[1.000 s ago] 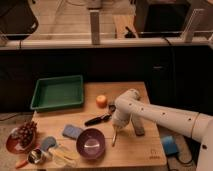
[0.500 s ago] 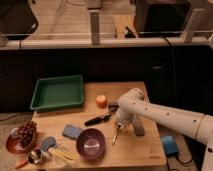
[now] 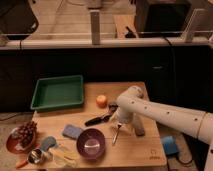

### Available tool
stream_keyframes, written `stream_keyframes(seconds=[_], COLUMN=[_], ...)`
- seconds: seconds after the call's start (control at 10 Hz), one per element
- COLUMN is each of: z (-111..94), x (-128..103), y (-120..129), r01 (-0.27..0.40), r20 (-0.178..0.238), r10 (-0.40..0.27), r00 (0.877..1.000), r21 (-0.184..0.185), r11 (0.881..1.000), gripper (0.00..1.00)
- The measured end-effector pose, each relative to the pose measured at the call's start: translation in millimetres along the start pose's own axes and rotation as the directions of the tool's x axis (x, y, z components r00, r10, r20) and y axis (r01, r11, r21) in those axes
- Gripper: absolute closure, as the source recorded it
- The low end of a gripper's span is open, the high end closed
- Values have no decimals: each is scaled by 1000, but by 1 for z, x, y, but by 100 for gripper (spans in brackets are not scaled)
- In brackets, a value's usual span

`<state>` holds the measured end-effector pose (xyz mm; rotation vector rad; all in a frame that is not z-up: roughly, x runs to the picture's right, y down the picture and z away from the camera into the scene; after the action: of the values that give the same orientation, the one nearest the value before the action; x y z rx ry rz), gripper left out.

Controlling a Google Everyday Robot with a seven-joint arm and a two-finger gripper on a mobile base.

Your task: Place fork in table surface

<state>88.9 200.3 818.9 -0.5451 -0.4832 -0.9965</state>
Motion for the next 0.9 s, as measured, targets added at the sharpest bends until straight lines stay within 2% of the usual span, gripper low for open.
stream_keyframes(seconds=[0.1,0.2,0.9], z=[-4,-5,-4], x=[4,4,4], y=[3,2,1], r01=[-29,-33,-31], r20=[-6,-7,-7], r10=[29,33,31], r00=[1000,999,999], r21=[21,26,27], r11=[999,999,999], gripper=[20,20,20])
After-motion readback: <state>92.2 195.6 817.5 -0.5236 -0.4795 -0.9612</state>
